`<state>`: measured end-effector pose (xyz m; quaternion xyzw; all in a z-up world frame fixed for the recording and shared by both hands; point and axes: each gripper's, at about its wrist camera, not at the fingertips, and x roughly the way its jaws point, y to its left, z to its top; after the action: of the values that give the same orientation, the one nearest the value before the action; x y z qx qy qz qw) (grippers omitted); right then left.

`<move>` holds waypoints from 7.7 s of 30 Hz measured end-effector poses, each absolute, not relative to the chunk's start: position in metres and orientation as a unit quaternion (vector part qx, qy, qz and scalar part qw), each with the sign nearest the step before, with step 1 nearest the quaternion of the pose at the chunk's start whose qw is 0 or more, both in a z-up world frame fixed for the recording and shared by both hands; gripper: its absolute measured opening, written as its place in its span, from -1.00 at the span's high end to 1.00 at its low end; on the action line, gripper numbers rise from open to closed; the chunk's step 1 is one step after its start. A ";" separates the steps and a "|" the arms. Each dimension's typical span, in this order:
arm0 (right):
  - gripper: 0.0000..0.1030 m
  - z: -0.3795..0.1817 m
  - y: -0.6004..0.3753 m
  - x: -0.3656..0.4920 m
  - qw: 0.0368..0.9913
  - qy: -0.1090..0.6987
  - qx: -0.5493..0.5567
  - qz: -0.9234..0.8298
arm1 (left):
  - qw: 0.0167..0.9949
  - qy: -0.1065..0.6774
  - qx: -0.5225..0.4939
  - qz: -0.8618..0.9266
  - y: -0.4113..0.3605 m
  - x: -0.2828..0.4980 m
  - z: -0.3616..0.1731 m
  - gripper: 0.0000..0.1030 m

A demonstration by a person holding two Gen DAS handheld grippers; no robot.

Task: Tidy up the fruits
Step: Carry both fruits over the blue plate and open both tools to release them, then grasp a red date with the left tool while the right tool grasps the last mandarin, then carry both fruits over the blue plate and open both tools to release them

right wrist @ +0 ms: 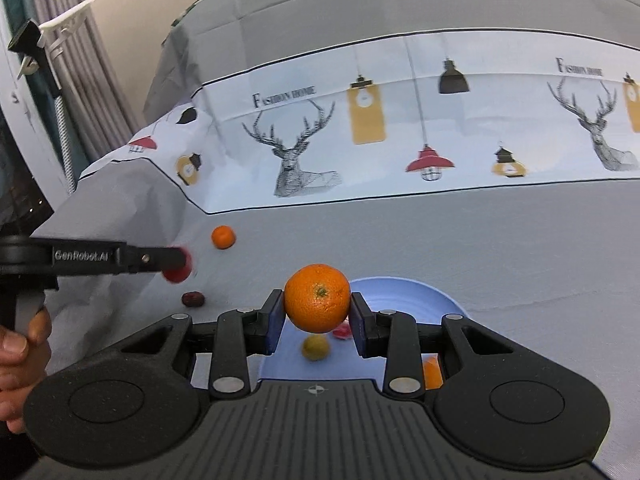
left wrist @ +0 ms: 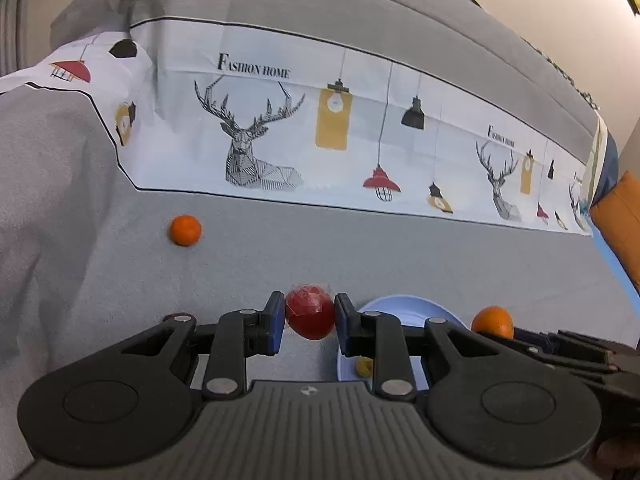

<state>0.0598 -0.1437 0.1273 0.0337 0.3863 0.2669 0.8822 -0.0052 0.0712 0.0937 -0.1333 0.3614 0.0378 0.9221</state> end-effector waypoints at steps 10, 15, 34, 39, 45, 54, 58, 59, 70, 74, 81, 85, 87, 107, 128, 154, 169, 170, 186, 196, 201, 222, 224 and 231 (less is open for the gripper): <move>0.30 0.127 -0.164 0.061 0.889 0.385 0.044 0.243 | 0.922 0.362 -0.135 0.032 0.063 -0.014 0.092 0.43; 0.30 0.128 -0.177 0.065 0.893 0.384 0.069 0.226 | 0.921 0.364 -0.133 0.029 0.060 -0.014 0.090 0.43; 0.30 0.124 -0.178 0.067 0.891 0.392 0.065 0.218 | 0.918 0.388 -0.075 -0.029 0.016 -0.014 0.067 0.43; 0.30 0.123 -0.176 0.066 0.890 0.395 0.061 0.219 | 0.916 0.392 -0.073 -0.034 0.013 -0.011 0.063 0.43; 0.29 0.121 -0.174 0.067 0.889 0.397 0.056 0.219 | 0.914 0.398 -0.071 -0.040 0.010 -0.009 0.058 0.43; 0.29 0.120 -0.172 0.068 0.887 0.401 0.050 0.222 | 0.911 0.403 -0.072 -0.044 0.007 -0.006 0.053 0.43; 0.29 0.119 -0.171 0.068 0.887 0.401 0.048 0.223 | 0.911 0.404 -0.071 -0.048 0.005 -0.005 0.052 0.43; 0.29 0.119 -0.171 0.068 0.887 0.401 0.048 0.223 | 0.910 0.405 -0.072 -0.048 0.005 -0.005 0.052 0.43; 0.29 0.119 -0.171 0.068 0.887 0.402 0.048 0.223 | 0.910 0.405 -0.075 -0.055 0.006 -0.005 0.051 0.43; 0.24 0.115 -0.169 0.068 0.883 0.412 0.046 0.221 | 0.909 0.405 -0.082 -0.059 0.006 -0.005 0.052 0.42; 0.12 0.115 -0.173 0.068 0.884 0.411 0.054 0.216 | 0.908 0.406 -0.087 -0.056 0.008 -0.005 0.052 0.41; 0.12 0.116 -0.173 0.068 0.884 0.411 0.054 0.216 | 0.908 0.407 -0.087 -0.056 0.008 -0.005 0.052 0.41; 0.12 0.116 -0.173 0.068 0.884 0.412 0.054 0.216 | 0.908 0.407 -0.087 -0.056 0.008 -0.005 0.052 0.41; 0.12 0.115 -0.173 0.068 0.883 0.413 0.051 0.217 | 0.904 0.411 -0.103 -0.047 0.016 -0.004 0.055 0.41; 0.12 0.109 -0.162 0.079 0.872 0.429 0.085 0.220 | 0.828 0.489 -0.212 0.173 0.167 0.056 0.022 0.18; 0.05 0.095 -0.141 0.079 0.859 0.461 0.055 0.217 | 0.838 0.493 -0.154 0.178 0.161 0.054 0.021 0.50; 0.00 0.092 -0.108 0.055 0.859 0.449 -0.011 0.245 | 0.812 0.525 -0.198 0.163 0.174 0.049 0.011 0.58; -0.01 0.093 -0.105 0.055 0.857 0.449 -0.017 0.251 | 0.812 0.526 -0.191 0.163 0.172 0.049 0.011 0.58; -0.01 0.107 0.052 0.168 0.820 0.458 -0.033 0.341 | 0.801 0.489 -0.257 0.232 0.201 0.031 0.021 0.59; -0.36 0.036 0.155 0.211 0.793 0.482 -0.134 0.348 | 0.796 0.489 -0.272 0.232 0.209 0.031 0.021 0.59; -0.04 0.016 0.173 0.211 0.787 0.487 -0.157 0.346 | 0.794 0.491 -0.269 0.236 0.210 0.032 0.019 0.59; 0.31 0.155 -0.080 0.080 0.866 0.401 -0.054 0.294 | 0.889 0.396 -0.186 0.136 0.121 0.008 0.078 0.59; 0.31 0.157 -0.105 0.062 0.873 0.390 -0.037 0.290 | 0.904 0.375 -0.169 0.118 0.100 -0.002 0.087 0.58; 0.31 0.162 -0.158 0.026 0.900 0.327 0.057 0.283 | 0.928 0.339 -0.136 0.076 0.051 -0.023 0.095 0.58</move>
<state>0.0258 -0.1579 0.1624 0.0567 0.3270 0.2835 0.8997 -0.0228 0.0514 0.0954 -0.1361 0.3390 0.0757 0.9278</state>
